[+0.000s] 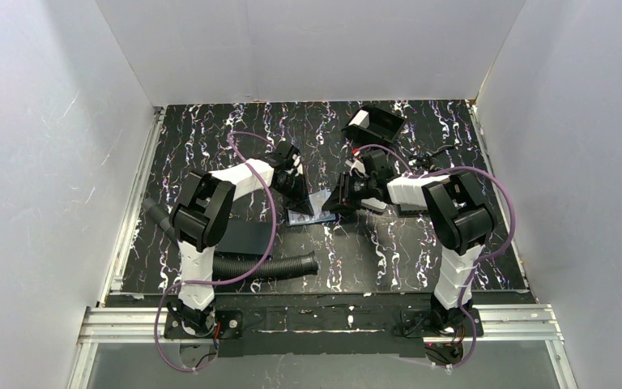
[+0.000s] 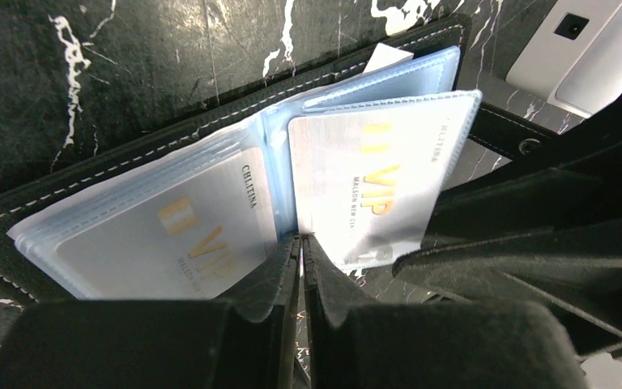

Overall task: Put the credit cards into the card holder
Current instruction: Open the card holder at the center of the board.

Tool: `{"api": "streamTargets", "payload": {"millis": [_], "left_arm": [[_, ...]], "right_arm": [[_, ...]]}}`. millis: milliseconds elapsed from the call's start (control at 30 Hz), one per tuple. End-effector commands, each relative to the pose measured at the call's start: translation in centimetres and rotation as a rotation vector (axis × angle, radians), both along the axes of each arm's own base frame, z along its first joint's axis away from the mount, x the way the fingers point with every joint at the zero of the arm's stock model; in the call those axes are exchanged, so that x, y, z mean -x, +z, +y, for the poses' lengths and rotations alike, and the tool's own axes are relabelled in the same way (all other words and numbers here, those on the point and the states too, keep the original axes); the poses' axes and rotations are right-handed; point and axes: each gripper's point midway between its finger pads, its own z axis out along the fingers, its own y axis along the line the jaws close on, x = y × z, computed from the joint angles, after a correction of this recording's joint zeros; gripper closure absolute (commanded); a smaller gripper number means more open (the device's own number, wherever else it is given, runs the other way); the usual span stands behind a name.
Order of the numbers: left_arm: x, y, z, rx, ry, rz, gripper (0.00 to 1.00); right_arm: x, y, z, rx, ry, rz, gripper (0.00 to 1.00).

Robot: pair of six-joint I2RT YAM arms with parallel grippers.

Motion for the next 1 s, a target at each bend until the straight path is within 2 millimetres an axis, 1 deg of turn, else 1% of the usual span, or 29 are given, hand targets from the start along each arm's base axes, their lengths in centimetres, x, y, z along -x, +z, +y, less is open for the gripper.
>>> {"api": "streamTargets", "payload": {"millis": [0, 33, 100, 233, 367, 533, 633, 733, 833, 967], "left_arm": [[1.5, -1.6, 1.6, -0.087, -0.015, 0.041, 0.94], [1.5, -1.4, 1.7, -0.086, -0.017, 0.036, 0.93], [1.4, -0.9, 1.7, -0.085, -0.021, 0.025, 0.91], [1.1, 0.7, 1.7, -0.078, -0.022, -0.011, 0.82], [1.0, 2.8, 2.1, -0.072, -0.014, -0.050, 0.75], [1.3, 5.0, 2.7, -0.030, 0.014, -0.081, 0.68], [1.6, 5.8, 3.0, -0.023, 0.014, -0.081, 0.68], [1.8, 6.8, 4.3, -0.025, 0.046, -0.107, 0.69], [1.8, 8.6, 6.3, -0.033, 0.074, -0.146, 0.68], [1.8, 11.5, 8.7, -0.050, 0.101, -0.212, 0.64]], "right_arm": [[0.0, 3.7, 1.4, -0.116, 0.026, -0.054, 0.66], [-0.1, 4.2, 1.5, -0.128, 0.021, -0.062, 0.66], [-0.2, 4.6, 1.6, -0.139, 0.013, -0.064, 0.66], [-0.5, 3.9, 1.8, -0.131, 0.009, -0.051, 0.70], [-0.7, 3.7, 2.1, -0.123, 0.014, -0.058, 0.68], [-0.7, 3.6, 3.0, -0.118, 0.034, -0.064, 0.66], [-0.5, 3.7, 4.0, -0.126, 0.051, -0.065, 0.66], [-0.3, 4.1, 5.1, -0.125, 0.070, -0.075, 0.65], [0.0, 4.3, 6.3, -0.112, 0.085, -0.083, 0.64], [0.3, 4.1, 8.2, -0.073, 0.100, -0.100, 0.57]]}}
